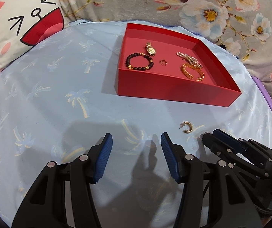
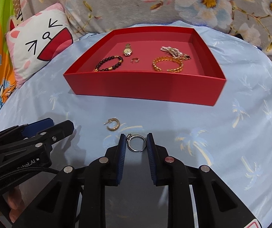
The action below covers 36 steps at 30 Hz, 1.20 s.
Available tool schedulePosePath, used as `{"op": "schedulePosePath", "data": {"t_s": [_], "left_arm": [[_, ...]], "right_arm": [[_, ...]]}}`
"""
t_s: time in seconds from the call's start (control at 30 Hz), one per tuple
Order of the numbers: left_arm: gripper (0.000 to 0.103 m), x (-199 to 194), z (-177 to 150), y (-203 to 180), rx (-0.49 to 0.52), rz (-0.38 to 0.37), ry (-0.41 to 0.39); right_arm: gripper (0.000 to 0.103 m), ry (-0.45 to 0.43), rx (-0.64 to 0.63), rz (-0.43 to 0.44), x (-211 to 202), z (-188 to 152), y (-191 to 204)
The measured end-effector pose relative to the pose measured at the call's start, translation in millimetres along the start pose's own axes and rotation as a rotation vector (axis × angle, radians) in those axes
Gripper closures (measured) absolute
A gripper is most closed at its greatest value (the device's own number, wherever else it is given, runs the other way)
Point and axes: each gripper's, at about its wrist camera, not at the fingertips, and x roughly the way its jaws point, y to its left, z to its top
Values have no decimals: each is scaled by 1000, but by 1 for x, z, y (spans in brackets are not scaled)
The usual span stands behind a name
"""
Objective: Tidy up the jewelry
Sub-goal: 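Grasp the second gold hoop earring with the left gripper while the right holds the silver ring, then carry the hoop earring and silver ring toward the red box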
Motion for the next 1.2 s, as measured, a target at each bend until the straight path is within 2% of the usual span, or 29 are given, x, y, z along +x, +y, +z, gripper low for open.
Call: {"op": "schedulePosePath", "data": {"t_s": [0.2, 0.6, 0.73, 0.93, 1.1, 1.2], "left_arm": [[52, 5, 6, -22, 41, -45, -5], [53, 28, 9, -49, 90, -73, 18], [57, 30, 9, -54, 113, -61, 8], [71, 31, 7, -59, 146, -45, -7], [77, 30, 5, -63, 167, -35, -12], [86, 30, 5, -63, 165, -41, -12]], "right_arm": [[82, -19, 52, -22, -14, -4, -23], [82, -26, 93, -39, -20, -8, -45], [82, -24, 99, -37, -20, -8, -48], [82, -24, 105, -34, -19, -9, -49], [82, -25, 111, -31, -20, -9, -51], [82, -27, 115, -30, -20, -9, -52]]}}
